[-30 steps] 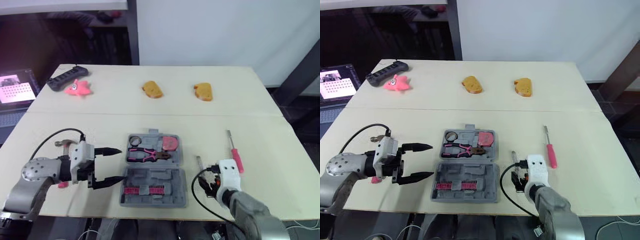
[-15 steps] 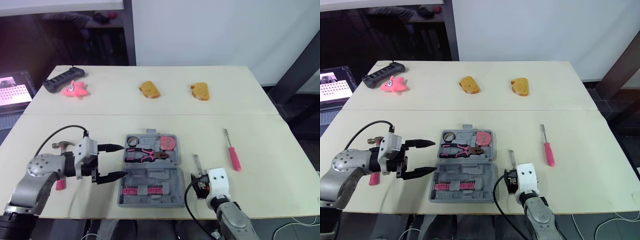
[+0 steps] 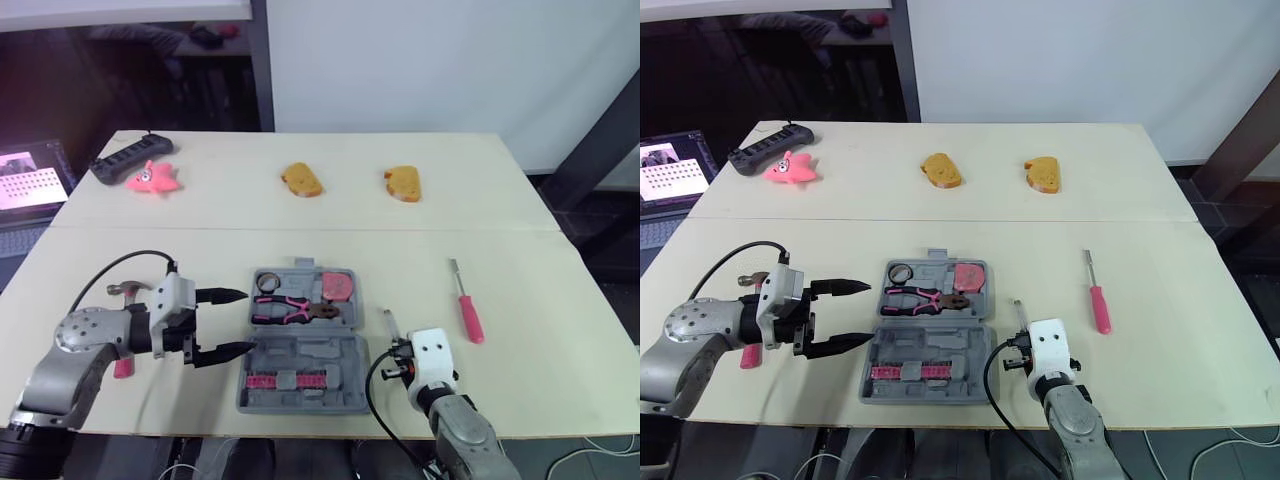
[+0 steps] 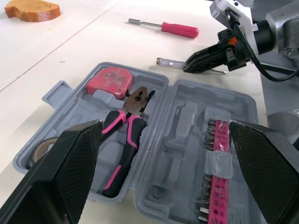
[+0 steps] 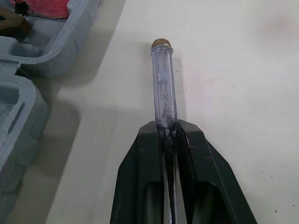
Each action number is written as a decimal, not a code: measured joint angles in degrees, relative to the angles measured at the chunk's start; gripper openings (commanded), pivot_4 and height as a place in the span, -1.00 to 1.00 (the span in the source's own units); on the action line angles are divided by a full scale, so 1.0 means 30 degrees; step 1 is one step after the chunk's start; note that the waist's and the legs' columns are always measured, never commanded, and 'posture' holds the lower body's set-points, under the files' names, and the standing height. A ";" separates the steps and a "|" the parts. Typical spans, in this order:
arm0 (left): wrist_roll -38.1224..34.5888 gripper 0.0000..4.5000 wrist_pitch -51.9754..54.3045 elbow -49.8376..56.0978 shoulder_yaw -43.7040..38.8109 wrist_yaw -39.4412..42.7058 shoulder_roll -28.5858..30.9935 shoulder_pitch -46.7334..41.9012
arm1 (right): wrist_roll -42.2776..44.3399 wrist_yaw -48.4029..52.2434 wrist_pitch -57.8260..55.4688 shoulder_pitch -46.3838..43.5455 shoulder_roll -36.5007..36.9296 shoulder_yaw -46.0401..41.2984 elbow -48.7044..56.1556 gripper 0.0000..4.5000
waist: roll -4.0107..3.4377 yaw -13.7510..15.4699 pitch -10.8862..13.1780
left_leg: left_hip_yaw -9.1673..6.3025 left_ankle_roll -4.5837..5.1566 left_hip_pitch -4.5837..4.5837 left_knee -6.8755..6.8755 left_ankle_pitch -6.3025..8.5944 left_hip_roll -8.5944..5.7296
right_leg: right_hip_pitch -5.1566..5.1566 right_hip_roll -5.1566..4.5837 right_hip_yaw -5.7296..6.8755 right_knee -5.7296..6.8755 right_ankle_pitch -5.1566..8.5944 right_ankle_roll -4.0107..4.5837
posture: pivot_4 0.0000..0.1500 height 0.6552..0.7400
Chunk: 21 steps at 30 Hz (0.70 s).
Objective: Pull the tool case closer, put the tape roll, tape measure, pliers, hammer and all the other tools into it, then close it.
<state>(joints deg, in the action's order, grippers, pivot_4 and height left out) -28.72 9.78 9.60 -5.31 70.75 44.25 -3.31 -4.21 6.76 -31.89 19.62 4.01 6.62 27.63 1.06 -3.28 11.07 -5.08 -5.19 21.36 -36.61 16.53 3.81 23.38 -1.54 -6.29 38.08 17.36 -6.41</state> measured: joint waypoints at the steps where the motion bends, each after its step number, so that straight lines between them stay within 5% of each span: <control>1: 0.0000 1.00 0.0001 0.0000 0.0000 -0.0022 0.0000 -0.0053 | -0.0026 -0.0046 -0.0133 -0.0003 0.0026 0.0018 0.0077 -0.98 | 0.0000 0.0037 0.0000 | -0.0001 0.0000 0.0001 0.0000 0.0000 0.0000 | 0.0000 0.0000 0.0001 0.0000 0.0000 0.0001 | 1.00 1.00; 10: 0.0000 1.00 0.0050 0.0002 0.0000 -0.0375 -0.0003 -0.0303 | -0.0173 -0.0120 -0.0931 -0.0298 0.0623 0.0293 0.0365 -0.98 | 0.0014 0.0220 -0.0009 | 0.0001 0.0000 -0.0006 -0.0002 -0.0001 0.0000 | -0.0004 0.0001 -0.0001 -0.0002 0.0000 0.0003 | 1.00 1.00; 15: -0.0002 1.00 0.0293 0.0041 0.0006 -0.0377 -0.0016 -0.0305 | -0.0151 -0.0385 -0.0948 -0.0314 0.0525 0.0102 0.0107 0.07 | 0.0099 0.0222 -0.0063 | -0.0001 0.0000 -0.0013 -0.0002 0.0000 0.0001 | -0.0008 0.0003 0.0000 -0.0001 0.0001 0.0004 | 1.00 1.00; 21: -0.0001 1.00 0.0330 0.0041 0.0006 -0.0372 -0.0044 -0.0306 | 0.0170 -0.0506 -0.1143 -0.0299 0.0428 -0.0119 0.0183 0.07 | 0.0119 0.0233 -0.0077 | -0.0001 0.0000 -0.0013 0.0000 0.0000 0.0002 | -0.0010 0.0004 0.0001 -0.0001 0.0001 0.0004 | 1.00 1.00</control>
<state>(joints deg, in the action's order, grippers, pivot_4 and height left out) -28.73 10.77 9.73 -5.29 69.64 44.12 -4.23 -3.70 5.24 -35.32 18.72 5.30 6.26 28.17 1.41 -2.58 10.84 -5.08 -5.19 21.32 -36.61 16.53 3.82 23.35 -1.53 -6.29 38.07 17.36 -6.40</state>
